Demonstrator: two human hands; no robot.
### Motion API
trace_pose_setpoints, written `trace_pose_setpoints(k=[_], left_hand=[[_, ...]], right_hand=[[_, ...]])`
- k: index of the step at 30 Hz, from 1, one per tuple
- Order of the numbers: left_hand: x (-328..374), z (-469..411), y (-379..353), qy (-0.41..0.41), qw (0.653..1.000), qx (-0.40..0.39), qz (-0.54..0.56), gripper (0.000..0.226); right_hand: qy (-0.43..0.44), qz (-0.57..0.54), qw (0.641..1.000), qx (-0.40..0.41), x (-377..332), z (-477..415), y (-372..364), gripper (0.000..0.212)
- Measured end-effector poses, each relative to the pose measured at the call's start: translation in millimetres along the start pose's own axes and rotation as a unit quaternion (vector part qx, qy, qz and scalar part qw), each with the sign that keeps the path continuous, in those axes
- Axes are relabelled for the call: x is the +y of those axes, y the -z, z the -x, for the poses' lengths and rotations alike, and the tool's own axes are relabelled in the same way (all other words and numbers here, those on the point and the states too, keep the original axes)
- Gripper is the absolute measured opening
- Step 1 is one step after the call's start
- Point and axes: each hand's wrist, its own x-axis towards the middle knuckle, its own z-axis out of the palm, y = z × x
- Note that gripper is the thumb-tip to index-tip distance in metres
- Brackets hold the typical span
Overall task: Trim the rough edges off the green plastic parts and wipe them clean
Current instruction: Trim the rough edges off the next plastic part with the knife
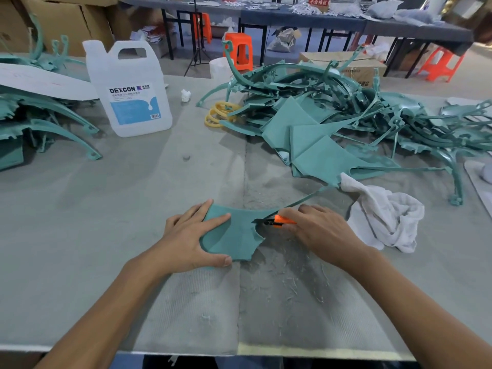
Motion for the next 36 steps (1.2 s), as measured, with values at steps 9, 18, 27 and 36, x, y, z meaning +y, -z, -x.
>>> trace_pose_setpoints(k=[9, 18, 27, 36], left_hand=[[3.1, 2.0, 1.9, 0.011, 1.0, -0.001, -0.005, 0.104], [2.0, 0.6, -0.1, 0.009, 1.0, 0.004, 0.002, 0.102], [4.3, 0.0, -6.6, 0.027, 0.999, 0.04, 0.001, 0.105], [9.9, -7.1, -19.8, 0.083, 0.988, 0.126, -0.013, 0.111]], right_hand=[[0.02, -0.083, 0.996, -0.037, 2.8, 6.9, -3.6, 0.029], [-0.03, -0.1, 0.994, -0.007, 4.1, 15.2, -1.1, 0.052], [-0.06, -0.055, 0.997, -0.004, -5.1, 10.8, 2.0, 0.042], [-0.073, -0.103, 0.991, 0.035, -23.7, 34.4, -15.4, 0.032]])
